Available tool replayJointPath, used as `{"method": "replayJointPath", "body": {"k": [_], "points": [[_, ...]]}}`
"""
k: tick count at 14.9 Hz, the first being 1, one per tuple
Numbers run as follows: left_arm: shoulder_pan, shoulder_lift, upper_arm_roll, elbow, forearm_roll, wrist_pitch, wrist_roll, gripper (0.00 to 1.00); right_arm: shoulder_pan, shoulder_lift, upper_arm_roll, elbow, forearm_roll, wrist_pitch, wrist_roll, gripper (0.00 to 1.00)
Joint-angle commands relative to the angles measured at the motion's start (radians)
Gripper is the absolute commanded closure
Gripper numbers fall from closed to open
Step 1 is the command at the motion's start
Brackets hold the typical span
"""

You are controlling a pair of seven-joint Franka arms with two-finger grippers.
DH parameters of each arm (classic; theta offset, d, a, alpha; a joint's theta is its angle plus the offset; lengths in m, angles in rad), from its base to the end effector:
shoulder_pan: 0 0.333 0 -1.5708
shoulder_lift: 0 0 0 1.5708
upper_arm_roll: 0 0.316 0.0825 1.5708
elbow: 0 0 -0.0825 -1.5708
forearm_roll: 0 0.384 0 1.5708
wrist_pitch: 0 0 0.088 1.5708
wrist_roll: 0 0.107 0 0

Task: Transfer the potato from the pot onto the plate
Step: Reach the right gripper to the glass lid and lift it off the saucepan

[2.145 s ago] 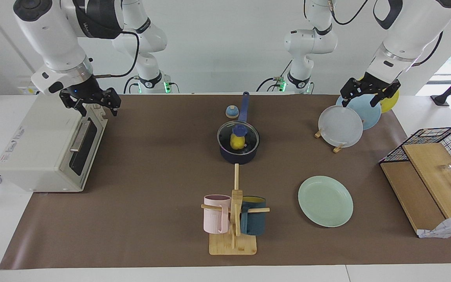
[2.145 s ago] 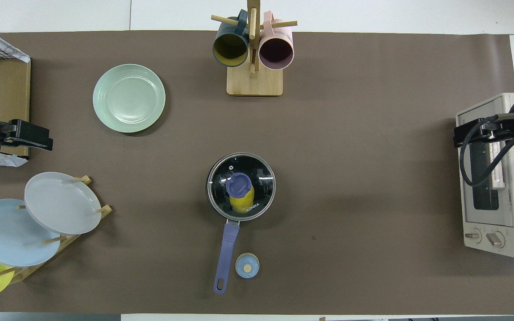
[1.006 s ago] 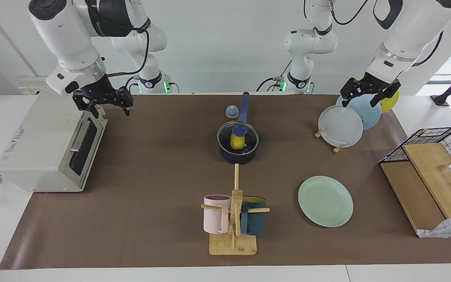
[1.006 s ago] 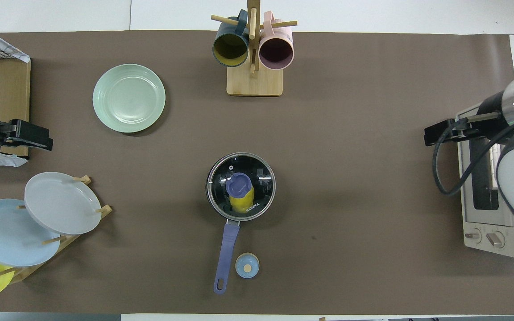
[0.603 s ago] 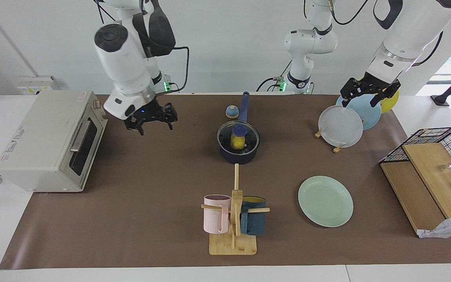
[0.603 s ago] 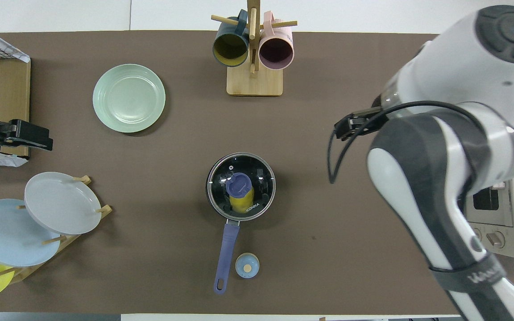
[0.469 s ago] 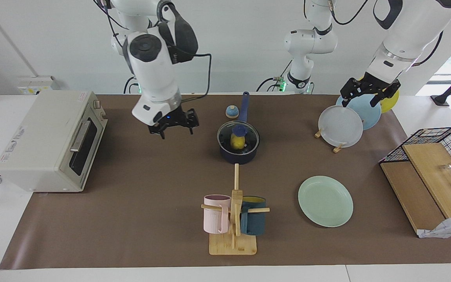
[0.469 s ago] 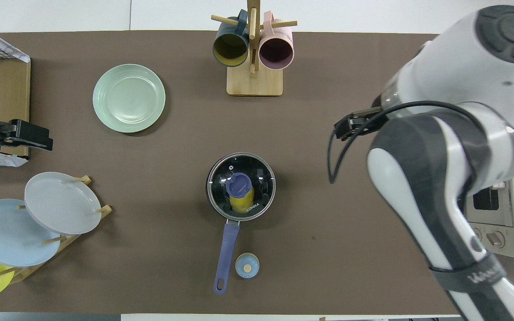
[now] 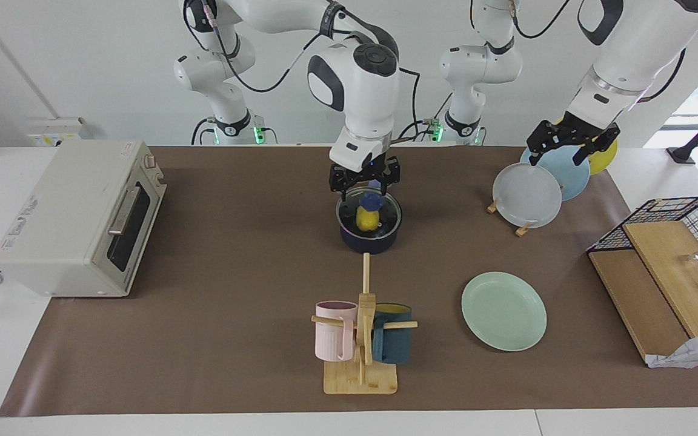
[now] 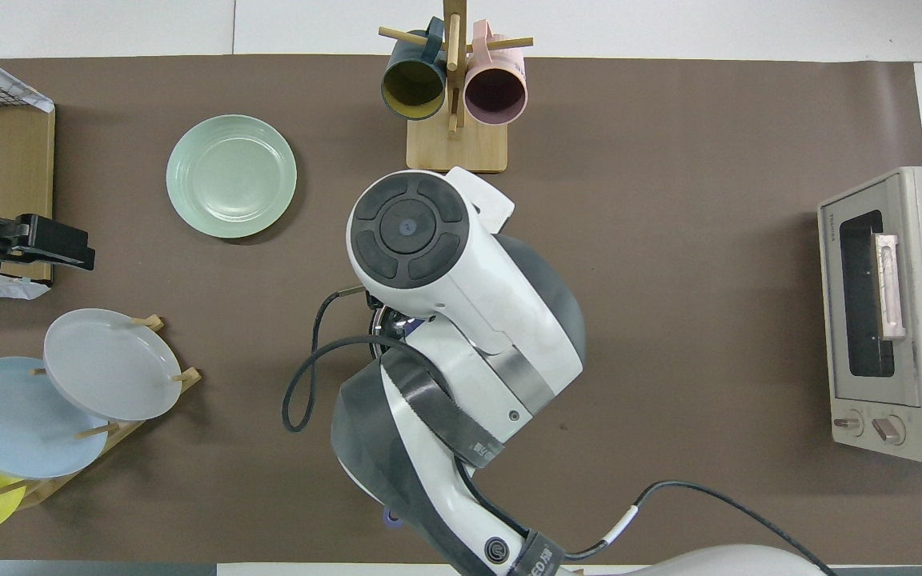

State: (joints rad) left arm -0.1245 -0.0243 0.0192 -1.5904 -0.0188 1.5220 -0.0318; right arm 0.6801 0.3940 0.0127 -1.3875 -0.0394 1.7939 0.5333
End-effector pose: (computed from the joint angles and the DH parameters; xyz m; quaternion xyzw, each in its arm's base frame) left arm 0.5384 -0.0589 0.6245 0.9990 -0.0370 -0.0227 0.0081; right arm 0.5259 0.4304 0.4876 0.9964 0.0834 0.0147 0.0102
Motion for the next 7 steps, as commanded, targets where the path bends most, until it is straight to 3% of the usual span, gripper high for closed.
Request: {"method": "replayJointPath", "body": {"k": [1,7], "points": [[0.011,-0.025,-0.01,-0.026,0.014,0.007,-0.008,0.0,0.018,0.023,0.0,-0.043,-0.033,0.071,0.045,0.0],[0.011,-0.025,-0.01,-0.026,0.014,0.007,-0.007,0.0,0.044,-0.007,0.0,-0.171,-0.037,0.172,0.05,0.0]]}}
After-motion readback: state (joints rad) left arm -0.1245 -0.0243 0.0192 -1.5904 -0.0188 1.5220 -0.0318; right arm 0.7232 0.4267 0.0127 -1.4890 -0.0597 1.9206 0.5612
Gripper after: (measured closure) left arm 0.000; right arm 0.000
